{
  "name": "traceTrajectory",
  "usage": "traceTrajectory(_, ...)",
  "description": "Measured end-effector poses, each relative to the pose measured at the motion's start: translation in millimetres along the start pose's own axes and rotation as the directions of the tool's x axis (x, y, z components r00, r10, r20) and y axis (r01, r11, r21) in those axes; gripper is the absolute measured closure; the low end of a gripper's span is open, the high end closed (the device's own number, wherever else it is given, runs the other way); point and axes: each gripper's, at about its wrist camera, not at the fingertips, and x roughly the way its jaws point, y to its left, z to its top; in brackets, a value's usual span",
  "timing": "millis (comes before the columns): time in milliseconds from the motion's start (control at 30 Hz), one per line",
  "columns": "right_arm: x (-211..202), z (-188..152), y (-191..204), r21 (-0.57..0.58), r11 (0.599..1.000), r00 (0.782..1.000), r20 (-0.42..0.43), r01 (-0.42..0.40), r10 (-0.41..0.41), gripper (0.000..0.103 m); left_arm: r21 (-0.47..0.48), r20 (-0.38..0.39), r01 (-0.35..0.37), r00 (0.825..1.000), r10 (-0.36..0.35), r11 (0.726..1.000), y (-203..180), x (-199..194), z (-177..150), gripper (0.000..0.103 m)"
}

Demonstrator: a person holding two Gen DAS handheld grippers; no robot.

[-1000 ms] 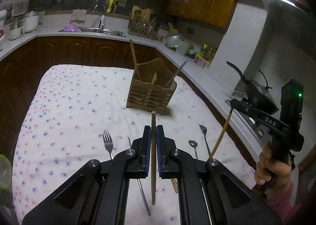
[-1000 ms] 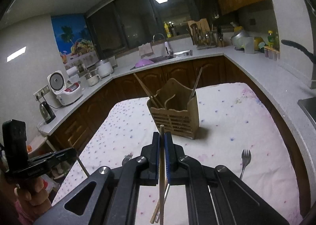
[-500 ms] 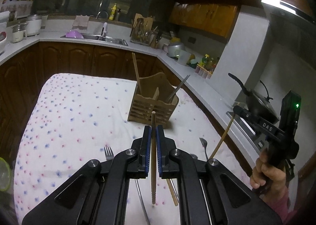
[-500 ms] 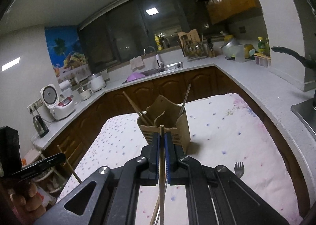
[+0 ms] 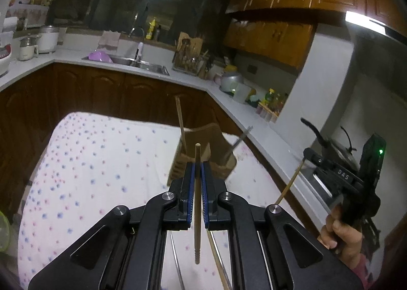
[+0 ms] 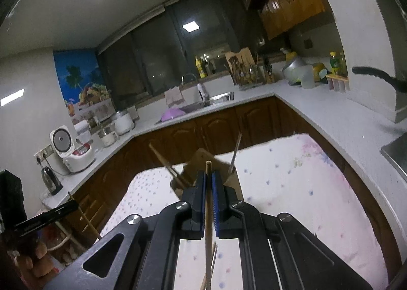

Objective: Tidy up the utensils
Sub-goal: 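Lift both held chopsticks and carry them above the wooden utensil holder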

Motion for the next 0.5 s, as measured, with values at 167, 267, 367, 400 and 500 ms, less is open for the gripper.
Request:
traceTrajectory(167,11.2,27.5,-4.9,0.027,1.000,0.998,0.067,-0.007,0.006,0.098,-0.007,0.060,-0.005,0.998,0.005,1.000,-0.1,8.9,28.2,0.099)
traceTrajectory(267,16.6,43.5,-6.0,0.035,0.999,0.995,0.103,-0.004,0.000,0.098,0.009,0.102,-0.006,0.995,0.005,1.000,-3.2,15.7,49.6,0.099)
traceTrajectory(367,22.0,57.4,-4.8,0.031,1.000,0.991,0.137,0.005,-0.009,0.098,0.020,0.134,-0.005,0.991,0.002,1.000,-7.2,24.7,70.6,0.099)
traceTrajectory(400,24.2,62.4,-4.4,0.030,1.000,0.988,0.151,0.010,-0.015,0.098,0.027,0.152,-0.005,0.988,0.001,1.000,-9.6,28.5,78.5,0.099)
traceTrajectory(500,30.7,72.9,-4.4,0.030,0.999,0.983,0.181,0.020,-0.025,0.098,0.038,0.197,-0.016,0.980,0.008,0.999,-15.6,38.9,93.6,0.099)
